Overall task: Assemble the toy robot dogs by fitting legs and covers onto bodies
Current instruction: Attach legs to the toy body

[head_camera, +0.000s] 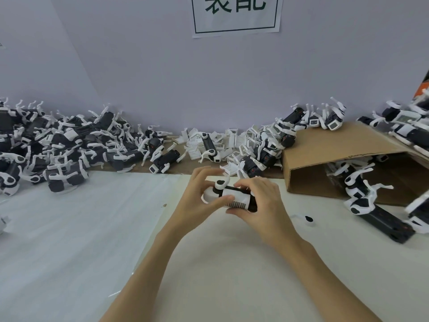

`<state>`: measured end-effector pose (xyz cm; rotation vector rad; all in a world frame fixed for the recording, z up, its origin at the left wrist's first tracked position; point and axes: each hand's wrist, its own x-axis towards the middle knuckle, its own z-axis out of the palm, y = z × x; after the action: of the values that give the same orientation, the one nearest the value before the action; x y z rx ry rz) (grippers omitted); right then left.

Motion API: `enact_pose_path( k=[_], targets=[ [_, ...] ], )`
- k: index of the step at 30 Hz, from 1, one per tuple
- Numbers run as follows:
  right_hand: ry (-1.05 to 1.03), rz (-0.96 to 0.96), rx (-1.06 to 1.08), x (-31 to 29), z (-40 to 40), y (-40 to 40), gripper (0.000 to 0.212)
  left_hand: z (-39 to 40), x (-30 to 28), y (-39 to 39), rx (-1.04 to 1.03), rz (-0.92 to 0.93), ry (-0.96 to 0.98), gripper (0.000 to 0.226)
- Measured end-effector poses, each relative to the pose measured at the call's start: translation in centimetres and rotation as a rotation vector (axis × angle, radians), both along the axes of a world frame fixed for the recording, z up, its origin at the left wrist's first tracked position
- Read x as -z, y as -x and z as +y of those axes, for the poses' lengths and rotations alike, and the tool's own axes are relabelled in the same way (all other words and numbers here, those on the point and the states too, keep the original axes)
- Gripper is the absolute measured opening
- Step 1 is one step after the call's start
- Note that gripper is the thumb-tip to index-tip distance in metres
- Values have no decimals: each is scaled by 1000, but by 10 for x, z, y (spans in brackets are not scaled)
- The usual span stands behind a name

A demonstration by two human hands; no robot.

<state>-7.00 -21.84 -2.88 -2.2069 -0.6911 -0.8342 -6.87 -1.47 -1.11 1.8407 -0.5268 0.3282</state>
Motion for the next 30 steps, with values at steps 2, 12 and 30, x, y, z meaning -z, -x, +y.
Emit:
enact_pose_path(
  k=[2,12,30],
  targets=[
    [10,-69,40,-1,-2,-1,58,1,-1,0,-14,7,-4,48],
    [74,129,16,-6,-10,1,35,4,2,-4,41,-19,-31,37],
    [-90,373,-46,-7,-7,6,47,-12,6,0,-247,7,50,21]
  ],
)
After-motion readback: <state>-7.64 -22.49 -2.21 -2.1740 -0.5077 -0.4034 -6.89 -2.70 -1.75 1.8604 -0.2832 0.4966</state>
